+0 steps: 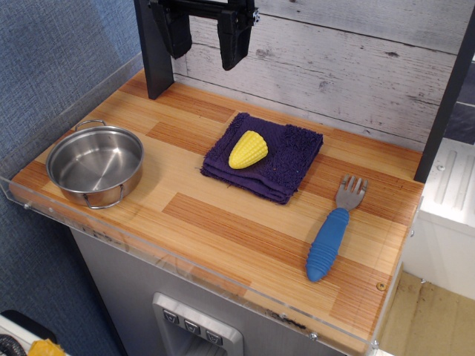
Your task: Put the corn on top of the purple cloth
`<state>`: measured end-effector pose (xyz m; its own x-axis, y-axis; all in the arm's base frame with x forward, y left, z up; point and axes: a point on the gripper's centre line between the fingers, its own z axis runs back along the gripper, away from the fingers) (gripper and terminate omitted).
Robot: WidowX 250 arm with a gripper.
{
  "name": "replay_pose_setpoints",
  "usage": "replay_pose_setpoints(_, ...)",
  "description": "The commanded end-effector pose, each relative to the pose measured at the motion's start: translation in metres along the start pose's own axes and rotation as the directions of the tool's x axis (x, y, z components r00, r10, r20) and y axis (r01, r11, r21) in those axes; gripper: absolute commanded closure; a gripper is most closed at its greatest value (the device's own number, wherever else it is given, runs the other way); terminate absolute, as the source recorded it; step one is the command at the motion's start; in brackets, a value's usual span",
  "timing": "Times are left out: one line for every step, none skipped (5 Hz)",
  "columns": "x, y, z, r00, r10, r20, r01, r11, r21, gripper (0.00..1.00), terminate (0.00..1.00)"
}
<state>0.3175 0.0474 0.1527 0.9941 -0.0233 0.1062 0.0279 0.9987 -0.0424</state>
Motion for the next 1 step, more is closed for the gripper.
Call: replay_pose_setpoints(-0.0029,-0.0023,0.0258,0.997,-0.003,0.077,0.002,1.000,0.015,0.00,1.00)
